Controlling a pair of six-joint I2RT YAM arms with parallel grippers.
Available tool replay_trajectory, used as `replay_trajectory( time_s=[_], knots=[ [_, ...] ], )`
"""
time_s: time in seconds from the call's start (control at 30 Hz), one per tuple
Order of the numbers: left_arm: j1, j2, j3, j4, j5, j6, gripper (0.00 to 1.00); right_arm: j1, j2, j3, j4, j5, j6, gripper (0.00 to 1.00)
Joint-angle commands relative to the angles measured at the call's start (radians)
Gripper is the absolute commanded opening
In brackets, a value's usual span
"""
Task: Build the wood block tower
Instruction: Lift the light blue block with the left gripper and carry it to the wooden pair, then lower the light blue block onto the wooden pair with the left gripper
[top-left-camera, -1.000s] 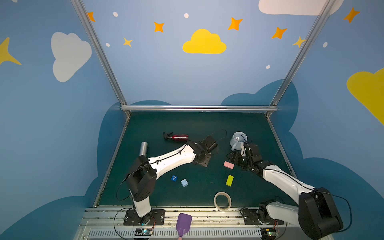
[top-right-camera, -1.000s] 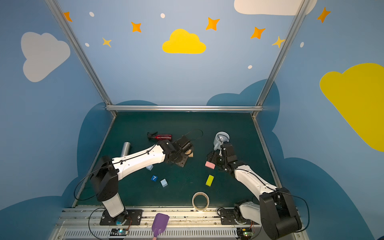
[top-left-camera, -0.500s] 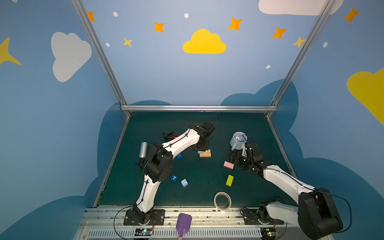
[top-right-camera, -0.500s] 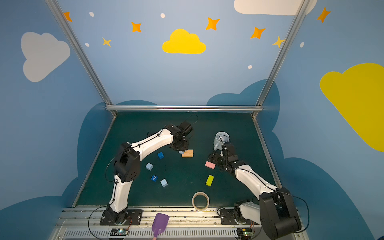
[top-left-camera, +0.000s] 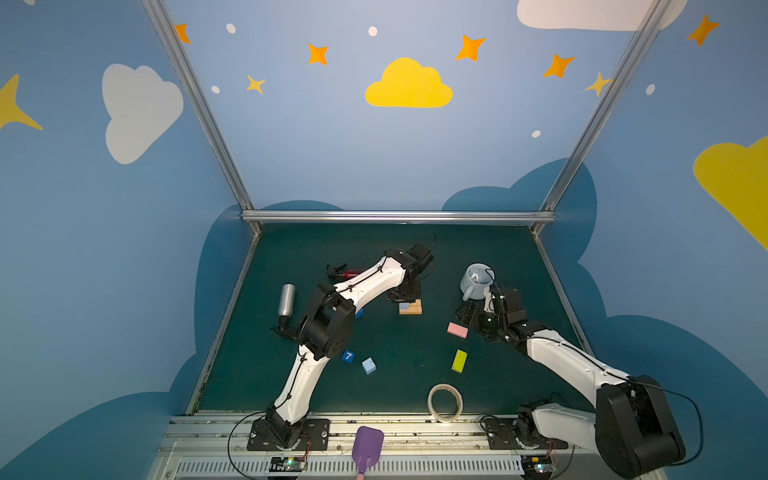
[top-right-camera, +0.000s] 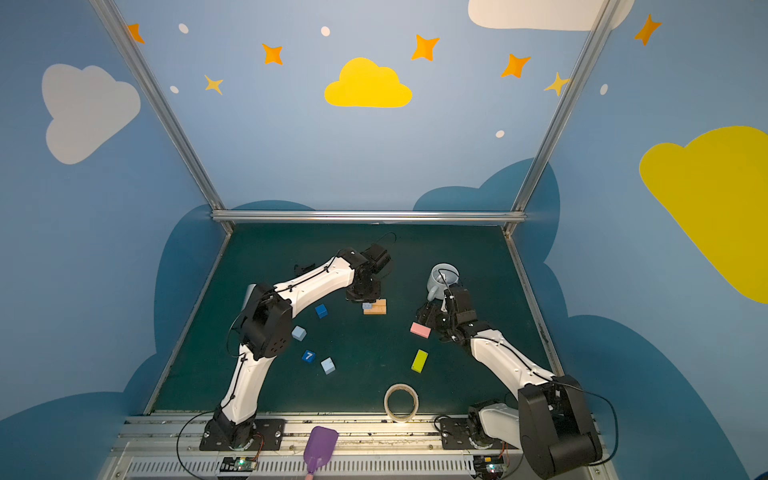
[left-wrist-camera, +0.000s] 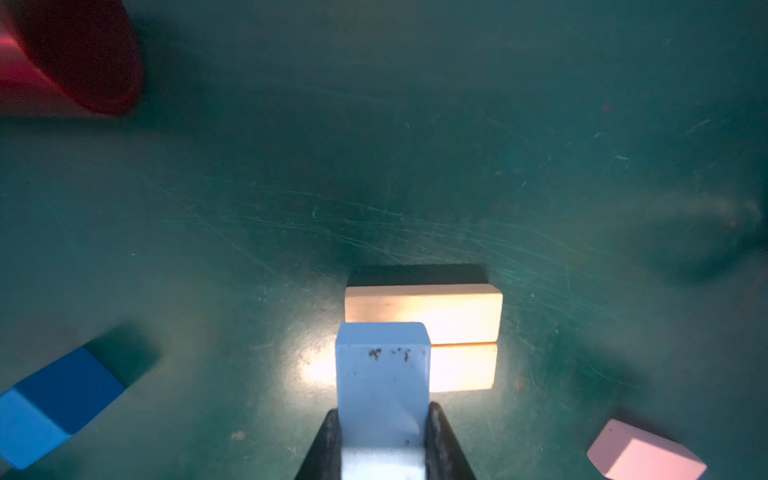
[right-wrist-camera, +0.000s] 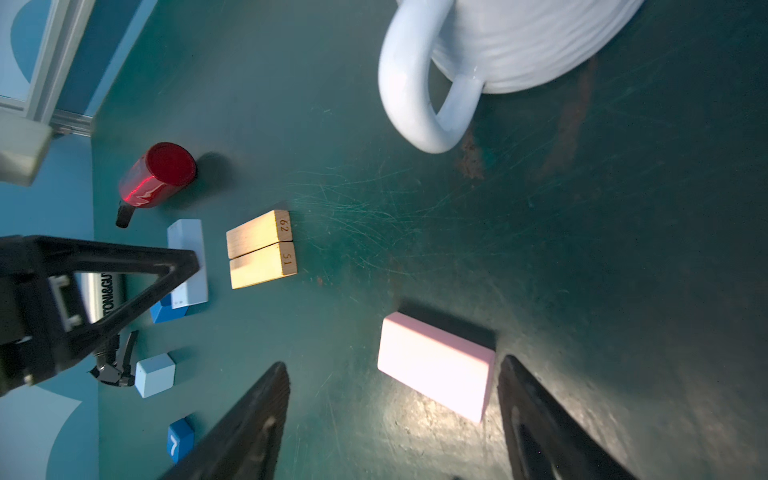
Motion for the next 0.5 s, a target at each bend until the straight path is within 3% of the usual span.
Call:
replay_trajectory(
  time_s=[0.0, 0.47],
  knots=[
    [0.003, 0.017, 0.022, -0.032, -0.015, -0.027, 0.08, -0.006, 0.012, -0.001, 0.026, -0.02, 0.003, 0.77],
    [-0.015, 0.075, 0.08, -0.061, -0.057, -0.044, 0.11, -0.007, 0.024, -0.008, 0.043, -0.031, 0.009, 0.77]
  ],
)
